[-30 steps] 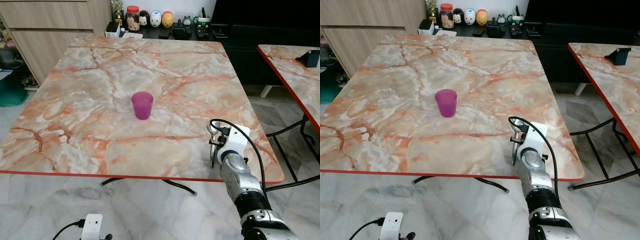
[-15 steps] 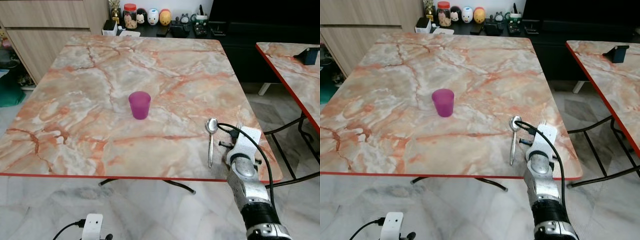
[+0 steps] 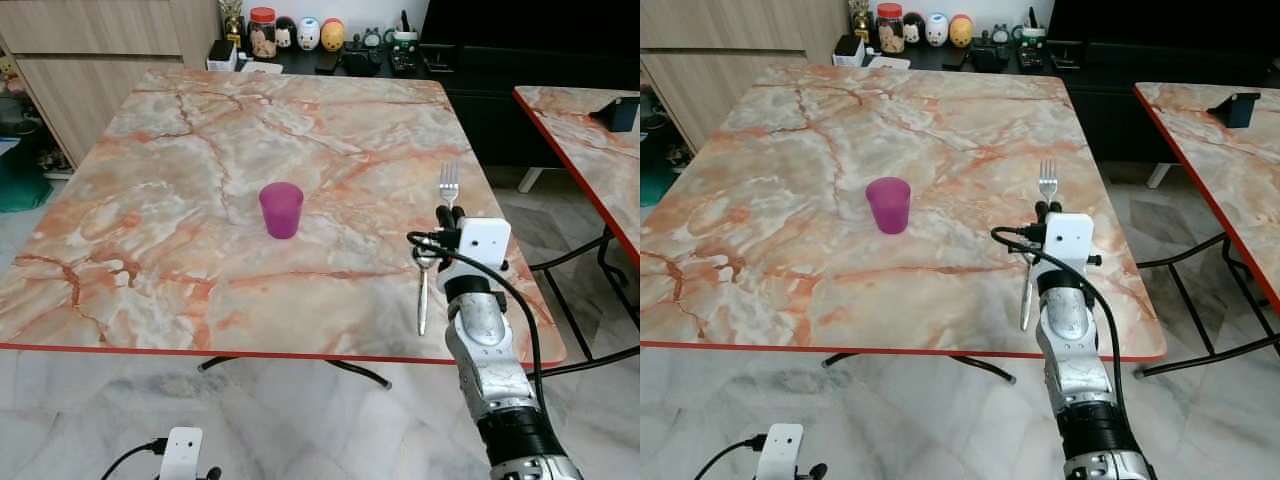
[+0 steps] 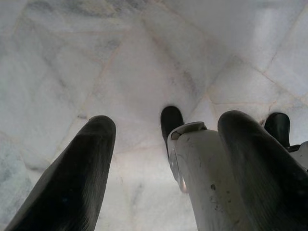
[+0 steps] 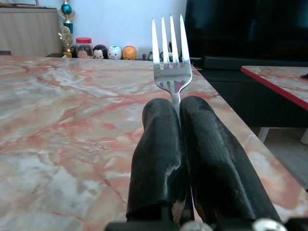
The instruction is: Setting the table
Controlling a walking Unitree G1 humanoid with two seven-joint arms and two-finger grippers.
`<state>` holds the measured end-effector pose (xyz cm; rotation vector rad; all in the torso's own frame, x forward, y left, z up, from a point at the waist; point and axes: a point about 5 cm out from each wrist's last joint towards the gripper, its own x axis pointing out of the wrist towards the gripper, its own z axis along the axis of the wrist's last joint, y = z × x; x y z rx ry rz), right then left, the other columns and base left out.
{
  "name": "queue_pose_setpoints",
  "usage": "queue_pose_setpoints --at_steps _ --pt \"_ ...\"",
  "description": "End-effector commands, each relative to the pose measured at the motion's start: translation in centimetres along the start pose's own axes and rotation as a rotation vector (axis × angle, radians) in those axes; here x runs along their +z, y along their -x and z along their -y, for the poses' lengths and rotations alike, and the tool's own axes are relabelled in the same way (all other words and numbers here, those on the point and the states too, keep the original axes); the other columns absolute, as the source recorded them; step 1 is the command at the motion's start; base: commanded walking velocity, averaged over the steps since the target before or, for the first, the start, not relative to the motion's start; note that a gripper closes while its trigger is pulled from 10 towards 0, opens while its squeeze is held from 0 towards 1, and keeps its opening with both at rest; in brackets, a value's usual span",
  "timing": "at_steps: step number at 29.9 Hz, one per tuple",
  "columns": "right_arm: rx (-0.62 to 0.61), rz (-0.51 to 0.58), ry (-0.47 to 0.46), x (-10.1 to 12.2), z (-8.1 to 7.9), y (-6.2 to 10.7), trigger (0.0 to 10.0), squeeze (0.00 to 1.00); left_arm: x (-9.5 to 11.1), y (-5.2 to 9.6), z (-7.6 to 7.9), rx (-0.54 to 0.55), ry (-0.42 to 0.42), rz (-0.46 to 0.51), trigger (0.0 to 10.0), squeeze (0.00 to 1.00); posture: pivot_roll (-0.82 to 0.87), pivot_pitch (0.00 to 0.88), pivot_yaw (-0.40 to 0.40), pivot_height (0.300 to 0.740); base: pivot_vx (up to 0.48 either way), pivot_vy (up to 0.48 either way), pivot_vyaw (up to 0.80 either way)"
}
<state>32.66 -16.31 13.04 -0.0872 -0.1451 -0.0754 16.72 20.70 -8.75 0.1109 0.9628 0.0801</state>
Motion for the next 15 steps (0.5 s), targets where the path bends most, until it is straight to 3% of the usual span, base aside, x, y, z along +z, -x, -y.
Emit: queue_pose_setpoints --at_steps 1,8,15 --pt "0.012 0.013 0.013 0.3 0.0 0.0 10.0 0.0 -0.7 0.1 -0.1 0.005 -0.011 -0.018 10.0 0.0 -0.03 0.016 -0.055 0.74 0.0 0.0 0.0" --pt "0.058 0.052 -0.007 0.9 -0.8 0.0 10.0 0.0 -0.7 0.2 -0.2 0.007 -0.023 -0.013 10.0 0.0 -0.03 0.014 -0.055 0.74 0.0 0.0 0.0" --pt "0.067 0.076 -0.008 1.7 -1.3 -0.6 10.0 0.0 -0.7 0.2 -0.2 0.007 -0.031 -0.009 10.0 0.0 -0.03 0.01 -0.055 0.74 0.0 -0.291 0.0"
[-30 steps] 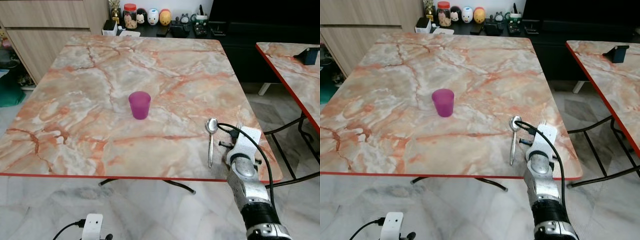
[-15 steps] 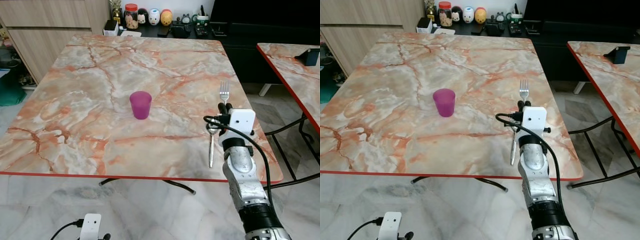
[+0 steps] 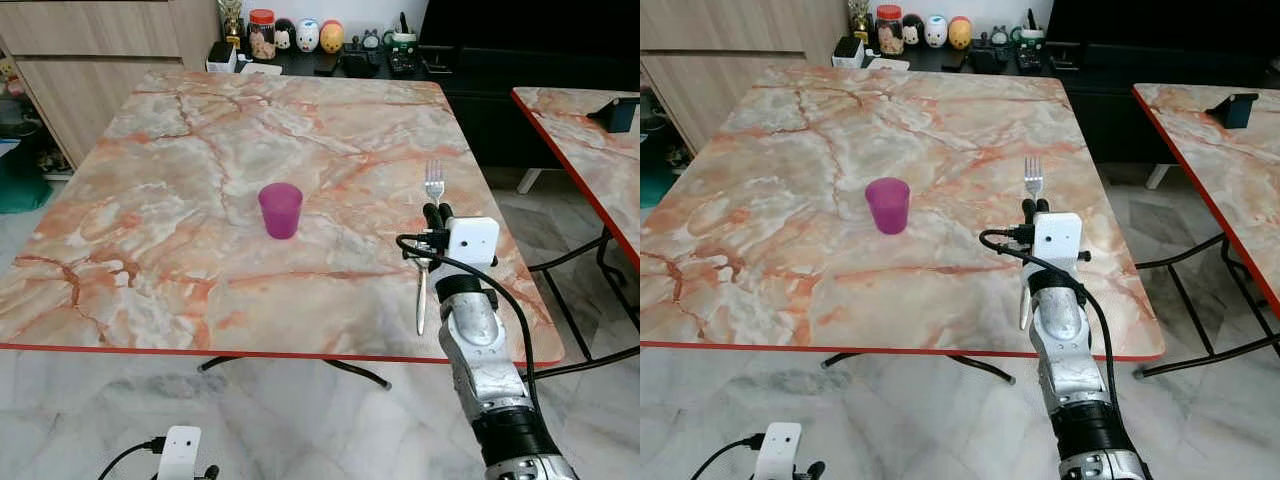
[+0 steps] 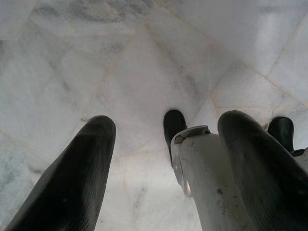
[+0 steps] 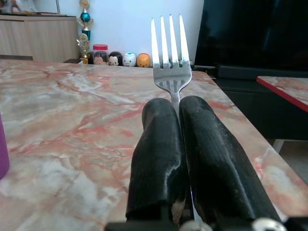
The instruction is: Setting the table
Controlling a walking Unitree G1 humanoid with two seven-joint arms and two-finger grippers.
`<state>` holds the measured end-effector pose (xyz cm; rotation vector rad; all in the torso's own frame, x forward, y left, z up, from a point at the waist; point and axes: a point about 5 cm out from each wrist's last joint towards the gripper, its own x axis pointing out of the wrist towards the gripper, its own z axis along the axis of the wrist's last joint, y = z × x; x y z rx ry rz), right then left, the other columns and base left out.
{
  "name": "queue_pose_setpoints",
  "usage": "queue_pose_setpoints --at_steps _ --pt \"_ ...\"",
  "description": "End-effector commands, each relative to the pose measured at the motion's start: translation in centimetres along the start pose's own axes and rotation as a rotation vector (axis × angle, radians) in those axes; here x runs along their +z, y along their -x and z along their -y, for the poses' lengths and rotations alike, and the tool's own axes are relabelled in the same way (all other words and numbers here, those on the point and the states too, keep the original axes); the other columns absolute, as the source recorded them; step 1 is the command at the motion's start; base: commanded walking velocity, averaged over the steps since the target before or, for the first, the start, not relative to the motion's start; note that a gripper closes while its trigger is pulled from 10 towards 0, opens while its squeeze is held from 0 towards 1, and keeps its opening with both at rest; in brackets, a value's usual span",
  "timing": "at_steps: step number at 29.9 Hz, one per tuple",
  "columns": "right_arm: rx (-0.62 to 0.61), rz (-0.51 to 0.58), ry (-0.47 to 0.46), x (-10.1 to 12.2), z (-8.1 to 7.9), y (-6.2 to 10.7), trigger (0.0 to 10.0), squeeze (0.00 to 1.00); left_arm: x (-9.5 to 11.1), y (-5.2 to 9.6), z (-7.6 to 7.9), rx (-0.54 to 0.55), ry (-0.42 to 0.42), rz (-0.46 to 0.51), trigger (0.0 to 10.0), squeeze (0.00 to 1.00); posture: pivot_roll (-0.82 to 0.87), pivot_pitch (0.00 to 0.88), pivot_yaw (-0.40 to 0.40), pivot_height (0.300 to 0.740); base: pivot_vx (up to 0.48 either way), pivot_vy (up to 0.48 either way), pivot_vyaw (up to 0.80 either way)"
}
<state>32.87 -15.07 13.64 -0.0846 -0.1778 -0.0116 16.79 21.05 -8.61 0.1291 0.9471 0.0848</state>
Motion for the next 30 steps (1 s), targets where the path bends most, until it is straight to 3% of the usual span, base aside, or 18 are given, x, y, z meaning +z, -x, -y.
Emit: queue_pose_setpoints --at_steps 1,30 --pt "0.009 0.041 0.004 1.03 -0.09 -0.48 10.0 0.0 -0.77 0.15 0.2 -0.006 -0.018 -0.024 10.0 0.0 -0.03 0.01 -0.055 0.74 0.0 -0.334 0.0" --pt "0.043 0.07 0.028 1.82 -0.97 -1.2 10.0 0.0 -0.58 0.12 0.13 0.009 0.0 -0.014 10.0 0.0 -0.03 0.044 -0.052 0.74 0.0 -0.338 0.0"
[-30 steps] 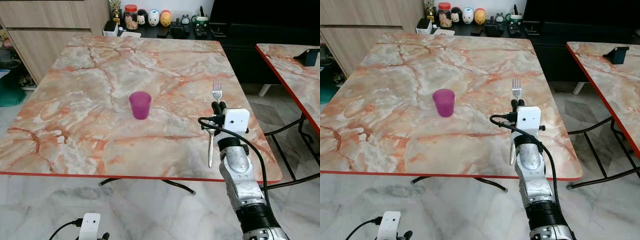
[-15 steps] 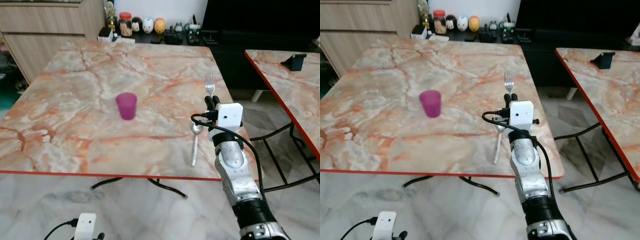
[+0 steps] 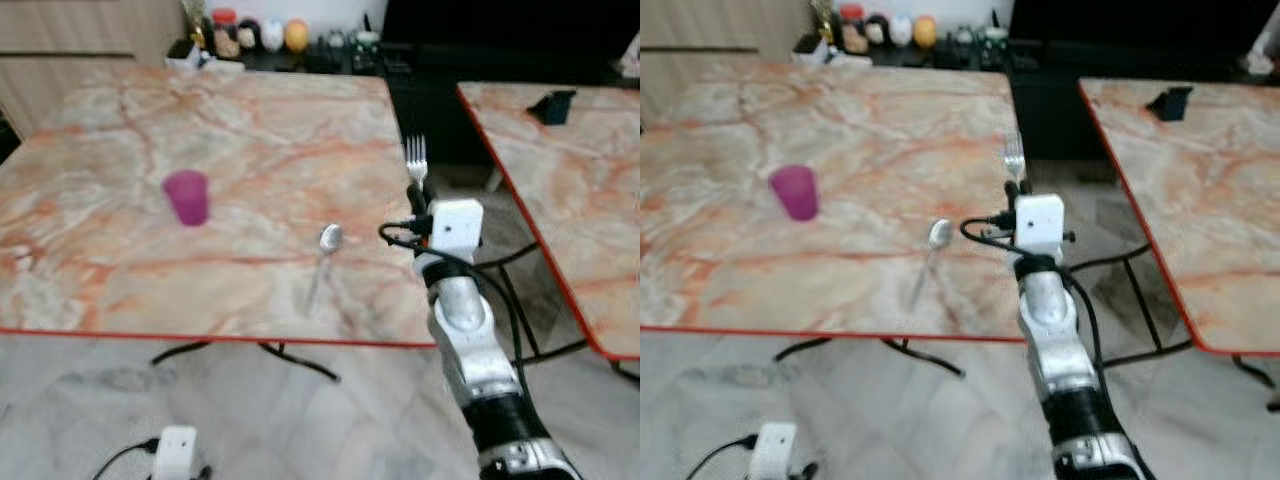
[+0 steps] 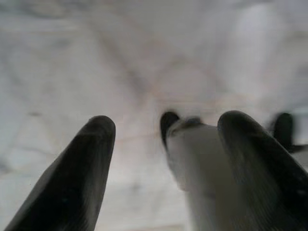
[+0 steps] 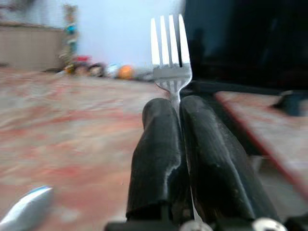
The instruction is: Setting the table
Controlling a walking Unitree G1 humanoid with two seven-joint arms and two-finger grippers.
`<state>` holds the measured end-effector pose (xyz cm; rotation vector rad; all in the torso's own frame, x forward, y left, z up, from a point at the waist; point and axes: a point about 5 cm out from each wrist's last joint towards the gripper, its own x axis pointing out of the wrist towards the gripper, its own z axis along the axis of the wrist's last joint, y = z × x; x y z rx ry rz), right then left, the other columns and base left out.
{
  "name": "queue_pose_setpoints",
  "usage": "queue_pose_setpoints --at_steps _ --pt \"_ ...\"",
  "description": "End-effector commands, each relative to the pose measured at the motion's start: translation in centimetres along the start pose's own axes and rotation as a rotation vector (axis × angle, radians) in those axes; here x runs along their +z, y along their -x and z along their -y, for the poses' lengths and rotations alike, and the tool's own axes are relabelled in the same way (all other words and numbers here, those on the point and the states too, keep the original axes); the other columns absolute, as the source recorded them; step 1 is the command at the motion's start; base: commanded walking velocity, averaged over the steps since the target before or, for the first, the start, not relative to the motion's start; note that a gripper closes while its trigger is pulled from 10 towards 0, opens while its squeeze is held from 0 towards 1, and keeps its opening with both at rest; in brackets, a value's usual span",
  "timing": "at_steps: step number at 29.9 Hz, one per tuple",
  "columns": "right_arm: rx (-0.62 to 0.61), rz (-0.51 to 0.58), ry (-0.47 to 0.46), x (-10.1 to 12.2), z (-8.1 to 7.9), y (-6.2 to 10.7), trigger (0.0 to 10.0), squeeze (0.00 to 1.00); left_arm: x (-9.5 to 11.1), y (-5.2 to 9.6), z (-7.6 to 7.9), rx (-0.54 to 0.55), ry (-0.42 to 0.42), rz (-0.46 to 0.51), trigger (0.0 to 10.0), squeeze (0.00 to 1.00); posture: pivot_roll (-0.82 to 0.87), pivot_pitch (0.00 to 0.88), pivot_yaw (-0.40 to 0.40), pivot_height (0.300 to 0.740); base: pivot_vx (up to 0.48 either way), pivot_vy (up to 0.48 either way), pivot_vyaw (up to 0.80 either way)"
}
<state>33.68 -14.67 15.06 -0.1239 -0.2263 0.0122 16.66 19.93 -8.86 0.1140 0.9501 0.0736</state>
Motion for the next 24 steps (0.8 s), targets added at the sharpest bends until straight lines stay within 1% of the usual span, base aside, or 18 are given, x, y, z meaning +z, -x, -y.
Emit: queue_pose_setpoints --at_steps 1,10,24 --pt "0.018 0.02 -0.008 0.54 -0.64 -0.2 10.0 0.0 -0.37 0.11 -0.99 0.025 -0.008 -0.009 10.0 0.0 -0.03 0.044 -0.052 0.74 0.0 -0.345 0.0" --pt "0.017 0.019 -0.007 0.55 -0.65 -0.33 10.0 0.0 0.09 0.01 -0.74 0.022 -0.005 0.005 10.0 0.0 -0.03 0.049 -0.049 0.74 0.0 -0.341 0.0" --pt "0.016 0.017 -0.004 0.57 -0.74 -0.5 10.0 0.0 0.07 0.01 -0.65 0.016 -0.014 0.005 10.0 0.0 -0.03 0.044 -0.046 0.74 0.0 -0.339 0.0"
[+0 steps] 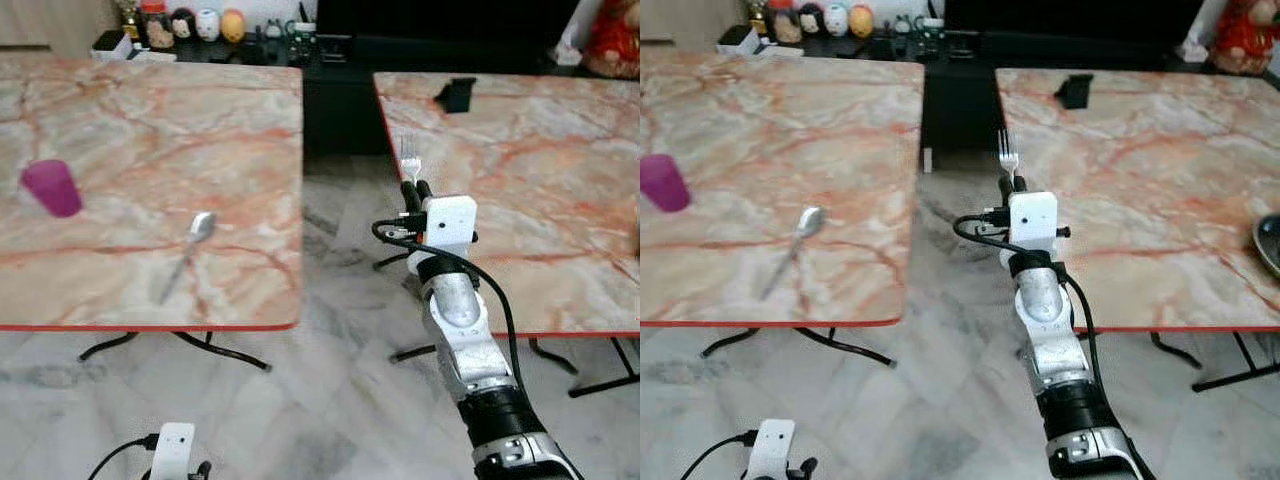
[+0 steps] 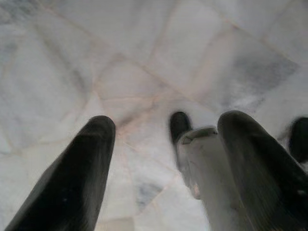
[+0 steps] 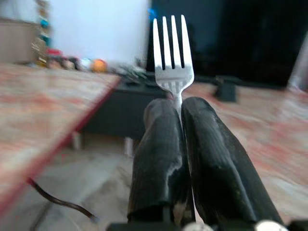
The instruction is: Setting the table
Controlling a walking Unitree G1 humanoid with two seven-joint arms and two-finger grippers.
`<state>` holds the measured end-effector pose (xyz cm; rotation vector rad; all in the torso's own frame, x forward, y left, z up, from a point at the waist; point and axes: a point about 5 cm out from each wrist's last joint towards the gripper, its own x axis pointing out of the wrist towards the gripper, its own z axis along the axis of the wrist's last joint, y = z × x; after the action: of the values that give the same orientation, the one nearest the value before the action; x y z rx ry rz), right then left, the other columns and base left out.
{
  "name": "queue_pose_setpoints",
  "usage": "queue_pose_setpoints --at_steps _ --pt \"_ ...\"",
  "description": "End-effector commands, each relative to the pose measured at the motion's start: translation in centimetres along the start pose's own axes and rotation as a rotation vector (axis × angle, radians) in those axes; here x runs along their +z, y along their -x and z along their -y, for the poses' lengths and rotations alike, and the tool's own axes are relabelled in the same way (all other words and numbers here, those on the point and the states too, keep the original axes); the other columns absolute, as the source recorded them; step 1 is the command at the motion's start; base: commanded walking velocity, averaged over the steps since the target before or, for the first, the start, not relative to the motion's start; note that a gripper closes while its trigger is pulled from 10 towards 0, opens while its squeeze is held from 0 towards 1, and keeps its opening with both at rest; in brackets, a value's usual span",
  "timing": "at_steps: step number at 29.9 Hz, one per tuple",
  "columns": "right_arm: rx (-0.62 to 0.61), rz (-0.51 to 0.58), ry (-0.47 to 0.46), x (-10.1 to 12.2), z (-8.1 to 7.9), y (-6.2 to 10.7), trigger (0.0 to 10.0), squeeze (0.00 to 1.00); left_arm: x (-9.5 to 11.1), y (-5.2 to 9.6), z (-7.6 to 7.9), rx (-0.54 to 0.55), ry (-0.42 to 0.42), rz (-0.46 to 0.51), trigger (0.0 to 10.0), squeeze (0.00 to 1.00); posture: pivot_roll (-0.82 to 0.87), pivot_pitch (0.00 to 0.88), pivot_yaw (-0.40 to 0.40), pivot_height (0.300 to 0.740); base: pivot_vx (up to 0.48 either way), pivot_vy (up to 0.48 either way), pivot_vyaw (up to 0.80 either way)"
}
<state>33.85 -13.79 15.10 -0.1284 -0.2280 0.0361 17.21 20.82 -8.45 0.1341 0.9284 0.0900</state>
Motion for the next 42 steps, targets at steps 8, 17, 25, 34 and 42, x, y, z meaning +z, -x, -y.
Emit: queue_pose_setpoints --at_steps 8,17,25,34,42 --pt "-0.009 0.016 -0.004 0.5 0.1 -0.4 10.0 0.0 -0.6 0.1 0.2 -0.009 -0.004 -0.017 10.0 0.0 -0.04 0.03 -0.044 0.74 0.0 -0.338 0.0" --pt "-0.018 0.022 -0.001 0.6 0.3 -0.3 10.0 0.0 -0.7 0.2 -0.1 -0.012 -0.017 -0.023 10.0 0.0 -0.05 0.007 -0.034 0.74 0.0 -0.337 0.0" --pt "-0.021 0.025 0.001 0.6 0.4 -0.4 10.0 0.0 -0.6 0.1 -0.1 -0.015 -0.023 -0.019 10.0 0.0 -0.05 0.0 -0.033 0.74 0.0 -0.338 0.0" --pt "-0.04 0.026 0.008 0.6 0.9 -0.4 10.0 0.0 -0.7 0.2 -0.1 -0.018 -0.025 -0.021 10.0 0.0 -0.05 0.0 -0.035 0.74 0.0 -0.338 0.0" --pt "-0.051 0.023 0.013 0.6 1.3 -0.4 10.0 0.0 -0.9 0.2 -0.2 -0.016 -0.027 -0.025 10.0 0.0 -0.05 0.0 -0.035 0.74 0.0 -0.339 0.0"
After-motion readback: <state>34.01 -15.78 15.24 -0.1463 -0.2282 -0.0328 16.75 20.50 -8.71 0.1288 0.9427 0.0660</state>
